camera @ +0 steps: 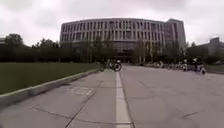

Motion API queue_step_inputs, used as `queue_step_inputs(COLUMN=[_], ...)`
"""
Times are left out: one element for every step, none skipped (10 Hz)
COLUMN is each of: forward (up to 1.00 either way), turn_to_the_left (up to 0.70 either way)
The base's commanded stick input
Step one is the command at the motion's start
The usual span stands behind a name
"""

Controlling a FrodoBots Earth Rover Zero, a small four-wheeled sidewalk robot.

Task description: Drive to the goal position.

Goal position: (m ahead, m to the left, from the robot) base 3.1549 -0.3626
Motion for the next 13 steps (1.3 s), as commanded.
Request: queue_step_inputs(forward=[0.7, 0.7, 0.7, 0.7, 0.7, 0.7, 0.7, 0.7, 0.7, 0.7, 0.7, 0.7, 0.7], turn_to_the_left=[0.0, 0.0, 0.0, 0.0, 0.0, 0.0, 0.0, 0.0, 0.0, 0.0, 0.0, 0.0, -0.02])
